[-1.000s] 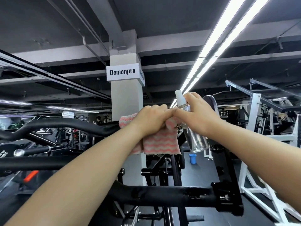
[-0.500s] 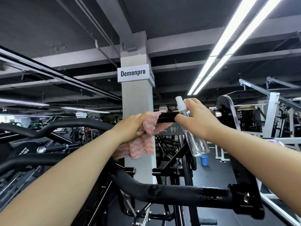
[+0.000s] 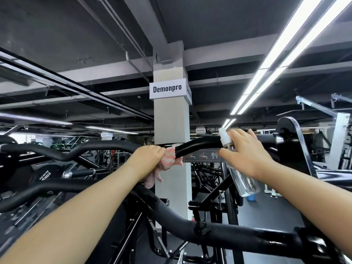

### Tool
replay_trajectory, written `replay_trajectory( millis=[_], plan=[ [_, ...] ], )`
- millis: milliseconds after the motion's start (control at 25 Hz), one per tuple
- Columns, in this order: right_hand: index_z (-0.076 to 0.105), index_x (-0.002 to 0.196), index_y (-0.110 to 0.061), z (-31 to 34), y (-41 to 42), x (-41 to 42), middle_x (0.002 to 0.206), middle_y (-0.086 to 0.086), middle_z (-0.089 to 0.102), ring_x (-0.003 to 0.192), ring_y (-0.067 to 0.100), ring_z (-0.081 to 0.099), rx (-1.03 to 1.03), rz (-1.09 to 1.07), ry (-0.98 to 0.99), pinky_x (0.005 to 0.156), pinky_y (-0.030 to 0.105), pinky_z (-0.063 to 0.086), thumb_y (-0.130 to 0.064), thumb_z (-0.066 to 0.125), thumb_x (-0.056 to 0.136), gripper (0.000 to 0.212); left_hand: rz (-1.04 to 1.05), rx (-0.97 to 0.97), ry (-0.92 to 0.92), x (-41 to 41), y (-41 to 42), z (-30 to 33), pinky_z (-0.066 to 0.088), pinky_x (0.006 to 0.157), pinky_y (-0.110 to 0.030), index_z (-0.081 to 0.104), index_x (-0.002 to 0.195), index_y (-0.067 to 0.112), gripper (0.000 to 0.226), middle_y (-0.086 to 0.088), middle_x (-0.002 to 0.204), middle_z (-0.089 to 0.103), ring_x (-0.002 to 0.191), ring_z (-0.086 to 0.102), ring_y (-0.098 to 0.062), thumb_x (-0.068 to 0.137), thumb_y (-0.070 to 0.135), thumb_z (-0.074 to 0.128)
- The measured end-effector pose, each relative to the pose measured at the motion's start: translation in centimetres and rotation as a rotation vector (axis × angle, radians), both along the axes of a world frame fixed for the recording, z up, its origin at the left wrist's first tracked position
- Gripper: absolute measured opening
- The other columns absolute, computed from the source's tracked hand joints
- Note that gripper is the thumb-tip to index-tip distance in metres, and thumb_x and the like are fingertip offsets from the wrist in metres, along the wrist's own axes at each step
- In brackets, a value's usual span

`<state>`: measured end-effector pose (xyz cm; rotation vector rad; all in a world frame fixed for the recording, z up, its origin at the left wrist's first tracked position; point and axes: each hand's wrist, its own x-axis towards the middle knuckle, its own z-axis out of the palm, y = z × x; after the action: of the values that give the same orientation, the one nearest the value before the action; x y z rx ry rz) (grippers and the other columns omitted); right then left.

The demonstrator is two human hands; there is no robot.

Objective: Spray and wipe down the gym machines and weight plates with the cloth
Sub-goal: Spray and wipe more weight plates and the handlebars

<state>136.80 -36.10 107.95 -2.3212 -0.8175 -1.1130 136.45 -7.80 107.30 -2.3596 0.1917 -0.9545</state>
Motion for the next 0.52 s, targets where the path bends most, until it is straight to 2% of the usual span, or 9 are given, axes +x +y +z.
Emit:
replay_trajectory(
  millis=[40, 120, 240, 320, 360, 440, 520],
  plan=[
    [0.047, 0.086, -0.013, -0.1, 0.0, 0.2, 0.106, 0.000, 0.051, 0.105, 0.019, 0.041, -0.008, -0.010, -0.013, 0.112, 0.032, 0.010, -0.036, 0.050, 0.085, 0.023, 0.014, -0.065, 0.029, 0.3, -0.2, -0.2, 0.050, 0.061, -0.022, 0.062, 0.088, 0.014, 0.061, 0.003, 0.082, 0.064, 0.075, 0.066, -0.015, 0.035, 0.027, 0.089],
    [0.047, 0.086, -0.012, -0.3, 0.1, 0.3, 0.102, -0.001, 0.051, 0.102, 0.019, 0.040, 0.009, 0.000, -0.038, 0.111, 0.033, 0.013, -0.034, 0.052, 0.085, 0.023, 0.032, -0.138, -0.015, 0.5, -0.7, -0.5, 0.050, 0.085, -0.030, 0.055, 0.115, 0.007, 0.050, -0.006, 0.113, 0.059, 0.105, 0.061, -0.022, 0.071, 0.022, 0.072],
    [0.039, 0.073, -0.018, -0.1, 0.1, 0.1, 0.090, -0.003, 0.046, 0.092, 0.017, 0.034, 0.064, 0.038, -0.039, 0.096, 0.031, 0.025, -0.031, 0.054, 0.084, 0.023, -0.021, -0.167, -0.091, 0.2, -1.0, -1.0, 0.048, 0.096, -0.037, 0.042, 0.133, -0.005, 0.055, -0.020, 0.135, 0.047, 0.123, 0.051, -0.029, 0.082, 0.007, 0.059],
    [0.033, 0.069, -0.021, 0.0, 0.0, 0.1, 0.084, -0.005, 0.042, 0.092, 0.019, 0.035, 0.069, 0.043, -0.037, 0.082, 0.028, 0.024, -0.031, 0.054, 0.083, 0.027, -0.044, -0.263, -0.048, -0.8, -1.4, -0.9, 0.043, 0.101, -0.031, 0.032, 0.141, 0.001, 0.054, -0.015, 0.145, 0.038, 0.131, 0.043, -0.022, 0.091, 0.010, 0.049],
    [0.032, 0.068, -0.021, 0.0, 0.0, 0.2, 0.083, -0.005, 0.041, 0.092, 0.020, 0.036, 0.066, 0.042, -0.038, 0.079, 0.028, 0.023, -0.032, 0.054, 0.083, 0.028, -0.062, -0.358, -0.026, -1.4, -1.4, -0.5, 0.042, 0.098, -0.024, 0.038, 0.139, 0.008, 0.046, -0.011, 0.142, 0.044, 0.127, 0.047, -0.018, 0.094, 0.015, 0.046],
    [0.032, 0.067, -0.019, 0.1, -0.1, 0.4, 0.080, -0.005, 0.040, 0.092, 0.022, 0.037, 0.058, 0.038, -0.035, 0.075, 0.030, 0.023, -0.032, 0.054, 0.082, 0.029, -0.068, -0.480, -0.015, -3.2, -1.5, 0.0, 0.043, 0.079, -0.016, 0.061, 0.111, 0.021, 0.022, -0.004, 0.108, 0.066, 0.100, 0.062, -0.015, 0.095, 0.023, 0.047],
    [0.032, 0.066, -0.018, 0.0, -0.1, 0.5, 0.079, -0.005, 0.039, 0.091, 0.023, 0.038, 0.055, 0.038, -0.039, 0.074, 0.030, 0.023, -0.033, 0.053, 0.081, 0.030, -0.076, -0.496, -0.006, -4.7, -1.6, 0.6, 0.042, 0.071, -0.027, 0.068, 0.096, 0.016, 0.021, -0.007, 0.089, 0.069, 0.085, 0.063, -0.023, 0.095, 0.024, 0.049]
  ],
)
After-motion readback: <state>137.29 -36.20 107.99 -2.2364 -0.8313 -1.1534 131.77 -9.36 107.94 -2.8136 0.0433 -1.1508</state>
